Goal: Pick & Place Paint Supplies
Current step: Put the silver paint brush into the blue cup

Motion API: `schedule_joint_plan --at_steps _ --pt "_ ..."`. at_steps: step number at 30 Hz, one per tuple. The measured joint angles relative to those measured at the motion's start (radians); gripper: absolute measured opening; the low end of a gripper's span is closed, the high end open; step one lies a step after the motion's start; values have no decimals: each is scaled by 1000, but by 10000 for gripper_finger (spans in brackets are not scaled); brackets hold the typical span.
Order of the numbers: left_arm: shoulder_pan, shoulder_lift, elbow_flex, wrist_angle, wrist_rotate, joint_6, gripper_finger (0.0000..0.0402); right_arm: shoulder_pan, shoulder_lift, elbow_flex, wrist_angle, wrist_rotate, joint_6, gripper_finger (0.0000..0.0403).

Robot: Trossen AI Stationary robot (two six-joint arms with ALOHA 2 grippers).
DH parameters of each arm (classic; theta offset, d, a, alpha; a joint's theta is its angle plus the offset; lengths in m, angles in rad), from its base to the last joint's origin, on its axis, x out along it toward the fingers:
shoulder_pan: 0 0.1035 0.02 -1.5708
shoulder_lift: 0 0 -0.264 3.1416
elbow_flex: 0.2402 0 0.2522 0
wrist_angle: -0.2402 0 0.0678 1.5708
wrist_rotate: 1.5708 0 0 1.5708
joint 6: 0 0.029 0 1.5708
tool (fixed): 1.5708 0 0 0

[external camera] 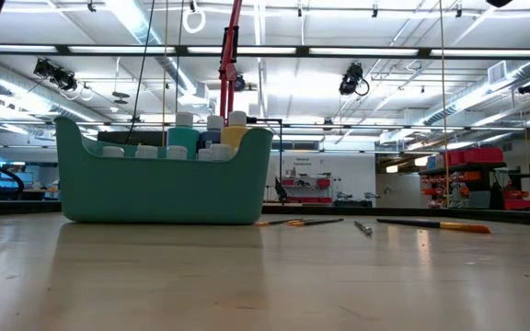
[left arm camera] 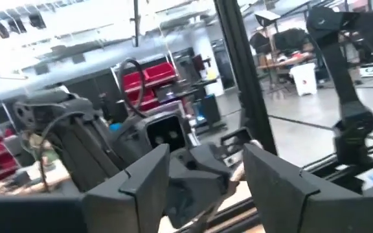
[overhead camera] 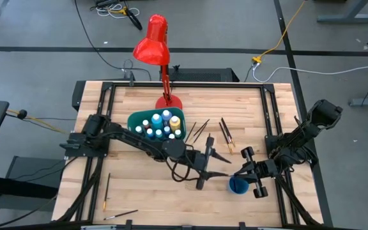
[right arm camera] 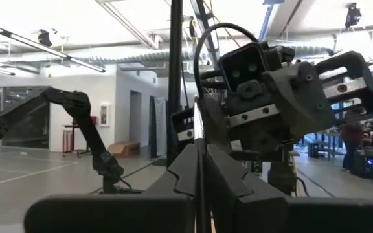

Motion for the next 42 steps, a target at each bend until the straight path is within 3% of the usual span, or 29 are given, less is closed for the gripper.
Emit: schedule_joint_plan --at_steps 5,9,20,34,42 --pt "1 0 0 -91 -38 -38 193 0 0 0 2 -30 0 20" --pt "4 0 -1 -71 22 -16 192 -9 0 0 3 5 0 20" --pt "3 0 -1 -38 37 -2 184 -68 0 19 -2 5 30 20" --pt "10 0 -1 -10 45 -9 39 -77 0 19 -15 2 30 20" --pt "16 0 -2 7 42 -27 16 -84 -1 20 -14 3 18 22"
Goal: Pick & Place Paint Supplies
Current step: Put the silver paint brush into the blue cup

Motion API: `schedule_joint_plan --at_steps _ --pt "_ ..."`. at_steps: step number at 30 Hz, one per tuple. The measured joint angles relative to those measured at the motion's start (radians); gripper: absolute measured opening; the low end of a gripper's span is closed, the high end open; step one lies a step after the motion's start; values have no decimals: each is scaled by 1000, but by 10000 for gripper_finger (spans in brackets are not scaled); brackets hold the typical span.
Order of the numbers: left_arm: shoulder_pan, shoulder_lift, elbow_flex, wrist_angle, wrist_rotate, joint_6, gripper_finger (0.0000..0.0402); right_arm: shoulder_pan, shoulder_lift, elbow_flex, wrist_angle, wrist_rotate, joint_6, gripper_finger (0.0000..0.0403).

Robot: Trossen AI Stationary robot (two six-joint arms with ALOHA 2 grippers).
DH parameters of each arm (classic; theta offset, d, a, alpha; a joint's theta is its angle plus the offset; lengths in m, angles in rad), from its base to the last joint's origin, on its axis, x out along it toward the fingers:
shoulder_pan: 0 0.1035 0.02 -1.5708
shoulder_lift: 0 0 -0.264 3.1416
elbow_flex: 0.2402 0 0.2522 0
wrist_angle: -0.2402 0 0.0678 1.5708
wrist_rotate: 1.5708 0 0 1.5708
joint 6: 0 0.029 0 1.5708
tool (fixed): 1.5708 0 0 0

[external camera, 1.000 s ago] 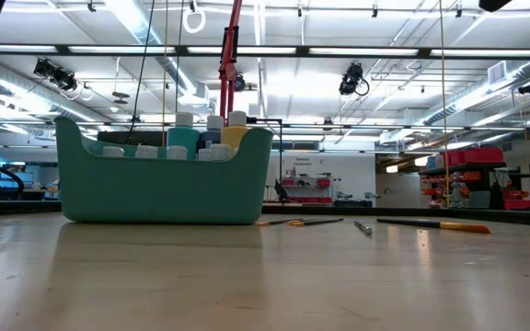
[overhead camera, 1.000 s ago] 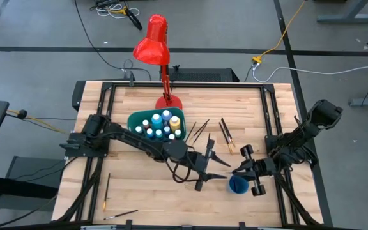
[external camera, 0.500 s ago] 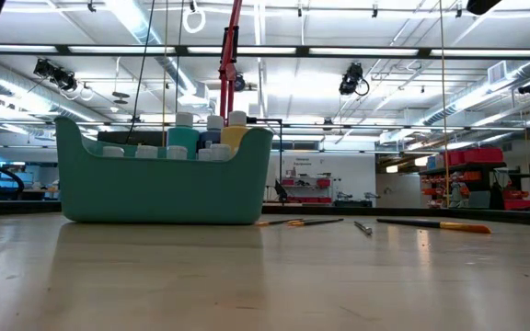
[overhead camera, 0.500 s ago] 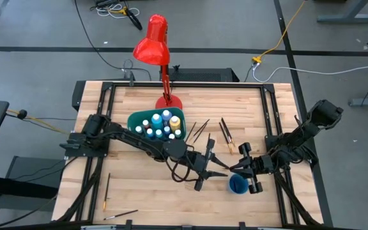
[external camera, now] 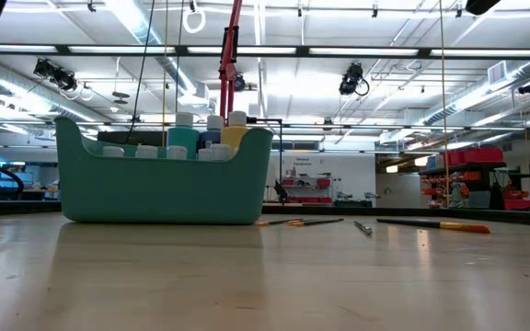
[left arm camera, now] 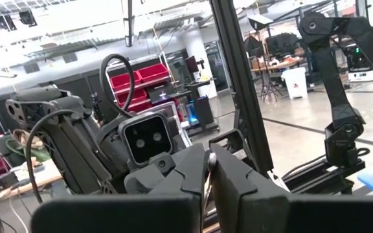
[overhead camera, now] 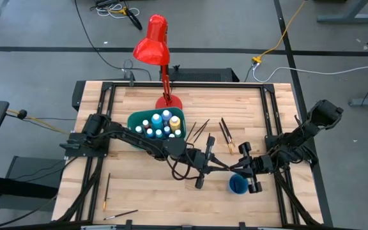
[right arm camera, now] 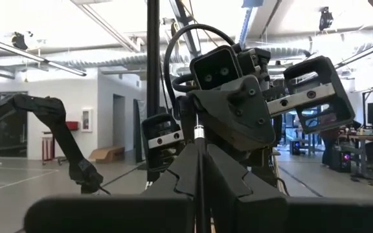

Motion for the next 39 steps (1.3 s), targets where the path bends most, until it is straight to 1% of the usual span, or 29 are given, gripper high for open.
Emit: schedule_joint_plan --at_steps 3,7,9,13,15,20,24,26,28,31,33,35,37,39 --pt "0 0 0 -3 -4 -25 19 0 0 0 -1 4 -18 39" --pt "0 -1 0 -22 -4 -58 13 0 0 0 -2 21 -45 88" --pt "1 -1 0 -42 -5 -79 12 5 1 0 -3 64 -63 117" --pt "5 -1 0 -97 -3 -114 20 16 -22 0 -16 205 -66 168" --pt "6 -1 0 -120 3 -128 22 23 -47 0 -79 235 -28 187" --pt "12 -1 0 -149 0 -135 12 31 -177 0 -321 160 159 209" --pt "15 -1 0 -194 -3 -136 18 32 -295 8 -503 86 231 211" --pt "14 -1 0 -202 -7 -141 23 31 -344 44 -652 71 261 209" --pt "13 -1 0 -195 -27 -139 23 27 -382 111 -883 56 315 206" --pt "14 -1 0 -199 -49 -127 13 16 -392 248 -1278 44 421 202" --pt "14 -1 0 -195 -51 -125 11 4 -378 335 -1474 51 480 200" --pt "14 -1 0 -193 -52 -126 11 -14 -355 396 -1574 52 523 198" --pt "14 -1 0 -190 -52 -127 16 -33 -328 425 -1595 39 542 196" --pt "14 -1 0 -187 -52 -125 22 -54 -305 434 -1590 -26 544 194"
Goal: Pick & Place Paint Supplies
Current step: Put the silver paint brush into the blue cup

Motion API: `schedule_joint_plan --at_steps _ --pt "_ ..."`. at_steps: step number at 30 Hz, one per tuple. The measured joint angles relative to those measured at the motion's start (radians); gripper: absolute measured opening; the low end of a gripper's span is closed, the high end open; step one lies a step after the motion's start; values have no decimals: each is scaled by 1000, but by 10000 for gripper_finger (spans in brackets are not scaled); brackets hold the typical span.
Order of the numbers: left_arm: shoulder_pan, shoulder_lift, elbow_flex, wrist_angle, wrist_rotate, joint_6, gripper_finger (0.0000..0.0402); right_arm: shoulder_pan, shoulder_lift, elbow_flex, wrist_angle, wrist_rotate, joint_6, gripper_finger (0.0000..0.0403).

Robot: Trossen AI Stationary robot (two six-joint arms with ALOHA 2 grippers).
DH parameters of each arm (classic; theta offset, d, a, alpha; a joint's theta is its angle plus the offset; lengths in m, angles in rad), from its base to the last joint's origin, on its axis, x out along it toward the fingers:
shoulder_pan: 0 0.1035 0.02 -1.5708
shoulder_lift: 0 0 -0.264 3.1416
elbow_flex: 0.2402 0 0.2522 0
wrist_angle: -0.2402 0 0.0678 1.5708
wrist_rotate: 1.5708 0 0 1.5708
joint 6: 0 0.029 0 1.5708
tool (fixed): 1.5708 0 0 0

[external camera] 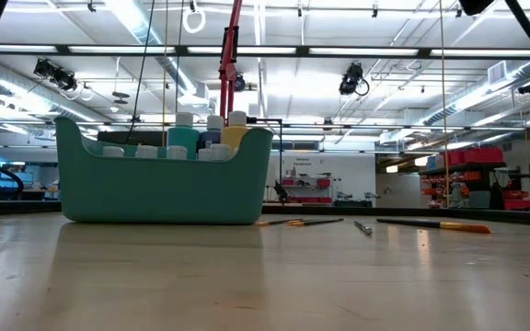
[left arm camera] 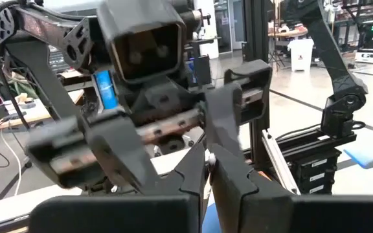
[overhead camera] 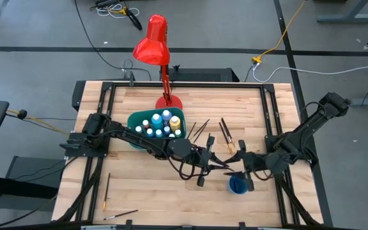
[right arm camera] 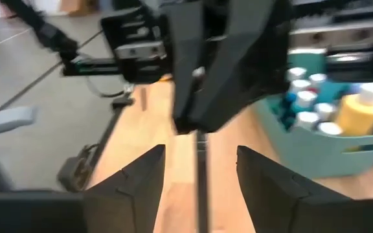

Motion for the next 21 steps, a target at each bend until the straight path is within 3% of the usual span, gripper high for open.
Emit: schedule_joint_plan --at_steps 6,10,19,21 --pt "0 0 0 -1 0 1 11 -50 34 3 30 -49 45 162" --pt "0 0 0 -7 3 -3 12 -58 14 3 49 -134 21 125" --pt "-1 0 0 -2 1 8 11 -102 7 3 10 -226 13 23" --pt "-1 0 0 -2 3 8 11 -108 7 3 10 -233 8 18"
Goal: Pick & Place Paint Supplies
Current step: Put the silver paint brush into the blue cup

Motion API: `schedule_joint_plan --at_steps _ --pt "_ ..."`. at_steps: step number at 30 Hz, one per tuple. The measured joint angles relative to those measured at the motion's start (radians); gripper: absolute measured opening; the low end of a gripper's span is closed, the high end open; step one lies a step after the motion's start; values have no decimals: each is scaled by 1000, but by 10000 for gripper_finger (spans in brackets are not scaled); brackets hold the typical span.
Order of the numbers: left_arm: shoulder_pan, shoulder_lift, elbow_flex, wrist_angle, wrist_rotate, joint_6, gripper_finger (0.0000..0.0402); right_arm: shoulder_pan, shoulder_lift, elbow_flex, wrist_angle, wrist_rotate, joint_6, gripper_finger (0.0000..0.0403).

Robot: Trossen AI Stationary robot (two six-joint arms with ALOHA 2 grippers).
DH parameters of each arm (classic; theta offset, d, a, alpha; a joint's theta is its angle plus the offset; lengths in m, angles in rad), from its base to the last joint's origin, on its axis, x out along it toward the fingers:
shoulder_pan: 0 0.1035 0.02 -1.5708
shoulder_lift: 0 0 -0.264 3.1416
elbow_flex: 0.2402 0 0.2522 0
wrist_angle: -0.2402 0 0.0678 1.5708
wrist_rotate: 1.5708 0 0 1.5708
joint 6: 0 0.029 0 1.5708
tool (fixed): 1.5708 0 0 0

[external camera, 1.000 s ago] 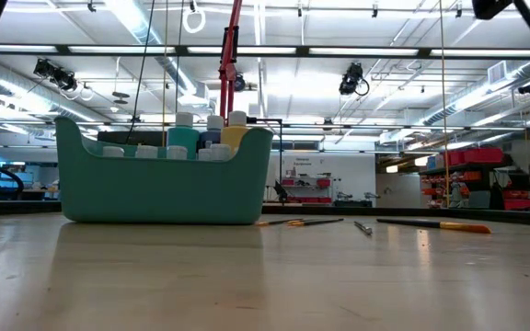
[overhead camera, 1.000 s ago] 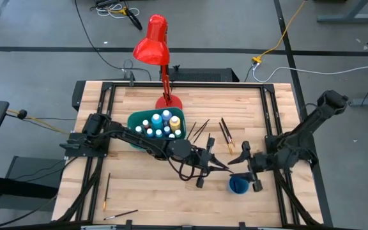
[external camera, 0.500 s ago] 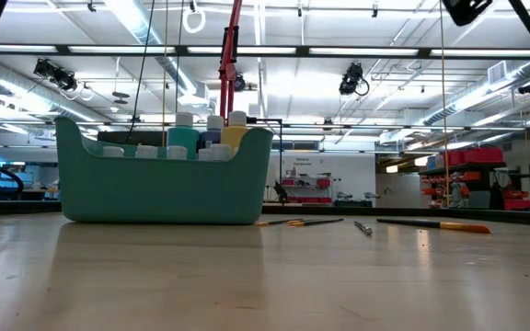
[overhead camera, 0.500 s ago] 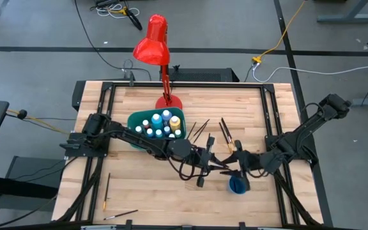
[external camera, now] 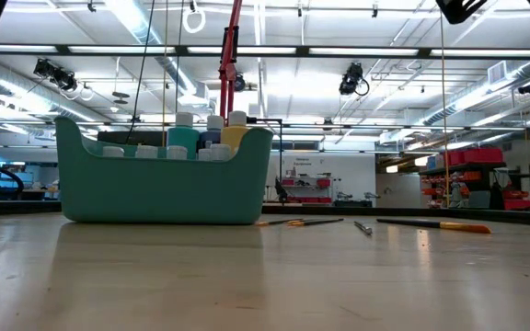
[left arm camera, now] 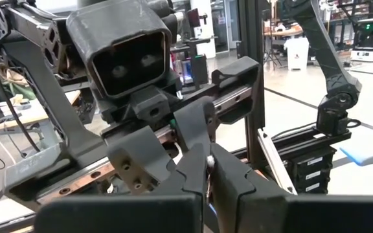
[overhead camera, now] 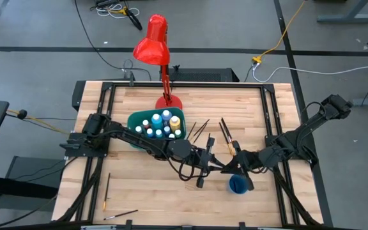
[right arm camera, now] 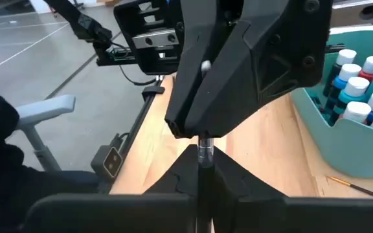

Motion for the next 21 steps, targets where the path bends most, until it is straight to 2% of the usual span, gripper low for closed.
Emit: schedule_joint_plan --at_steps 5,16,21 --pt "0 0 0 1 -5 2 28 0 0 0 3 -3 10 27" --pt "0 0 0 17 -8 14 44 1 -1 0 5 -22 34 17" --pt "1 0 0 17 -11 18 73 2 -1 0 3 -27 36 17"
